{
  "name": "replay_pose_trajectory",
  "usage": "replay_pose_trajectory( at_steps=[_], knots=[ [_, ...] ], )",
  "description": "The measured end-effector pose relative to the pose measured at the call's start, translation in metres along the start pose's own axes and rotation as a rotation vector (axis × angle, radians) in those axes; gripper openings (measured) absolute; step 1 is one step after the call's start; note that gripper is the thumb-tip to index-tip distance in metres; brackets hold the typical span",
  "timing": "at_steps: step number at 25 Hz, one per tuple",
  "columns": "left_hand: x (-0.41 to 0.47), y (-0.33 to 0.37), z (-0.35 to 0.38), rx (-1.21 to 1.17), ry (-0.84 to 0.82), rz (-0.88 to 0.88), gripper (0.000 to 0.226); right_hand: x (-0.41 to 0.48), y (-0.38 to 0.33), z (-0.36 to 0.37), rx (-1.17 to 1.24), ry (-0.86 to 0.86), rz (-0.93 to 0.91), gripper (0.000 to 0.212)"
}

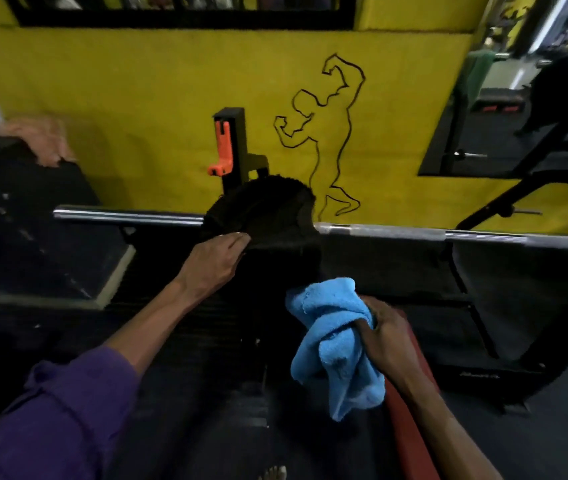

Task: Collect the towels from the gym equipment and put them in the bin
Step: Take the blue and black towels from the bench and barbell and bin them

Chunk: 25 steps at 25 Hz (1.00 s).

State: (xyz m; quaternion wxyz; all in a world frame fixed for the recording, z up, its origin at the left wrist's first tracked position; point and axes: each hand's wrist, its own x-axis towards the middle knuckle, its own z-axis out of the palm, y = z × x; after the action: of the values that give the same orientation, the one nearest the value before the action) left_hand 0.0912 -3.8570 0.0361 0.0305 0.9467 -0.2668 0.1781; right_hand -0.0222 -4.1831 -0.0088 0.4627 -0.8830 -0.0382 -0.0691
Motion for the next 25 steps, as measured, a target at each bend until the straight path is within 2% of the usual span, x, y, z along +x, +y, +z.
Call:
replay_pose_trajectory(
  at_steps=[3, 6, 9, 11, 14, 17, 22, 25],
  knots=[
    [-0.050, 0.014, -0.029, 0.086, 0.055, -0.091, 0.041, -0.011, -0.015, 0.001, 0.059, -0.082, -0.057, 0.017],
    [-0.106, 0.035, -0.063, 0.183, 0.088, -0.251, 0.044, -0.020, -0.028, 0.006, -0.026, -0.178, -0.163, 0.029],
    [-0.170, 0.058, -0.096, 0.294, 0.086, -0.392, 0.043, -0.035, -0.046, 0.024, -0.036, -0.286, -0.300, 0.032],
    [-0.208, 0.073, -0.115, 0.332, 0.056, -0.473, 0.042, -0.043, -0.056, 0.042, -0.002, -0.343, -0.364, 0.033],
    [-0.282, 0.097, -0.143, 0.361, -0.032, -0.704, 0.036, -0.069, -0.081, 0.075, 0.030, -0.477, -0.471, 0.036],
    [-0.363, 0.118, -0.167, 0.341, -0.016, -0.930, 0.033, -0.099, -0.107, 0.112, -0.054, -0.591, -0.663, 0.050],
    [-0.473, 0.162, -0.201, 0.435, 0.027, -1.052, 0.032, -0.154, -0.151, 0.174, -0.030, -0.683, -0.939, 0.054],
    [-0.545, 0.197, -0.221, 0.459, 0.028, -1.251, 0.033, -0.196, -0.193, 0.219, -0.040, -0.794, -1.013, 0.053]
  ],
)
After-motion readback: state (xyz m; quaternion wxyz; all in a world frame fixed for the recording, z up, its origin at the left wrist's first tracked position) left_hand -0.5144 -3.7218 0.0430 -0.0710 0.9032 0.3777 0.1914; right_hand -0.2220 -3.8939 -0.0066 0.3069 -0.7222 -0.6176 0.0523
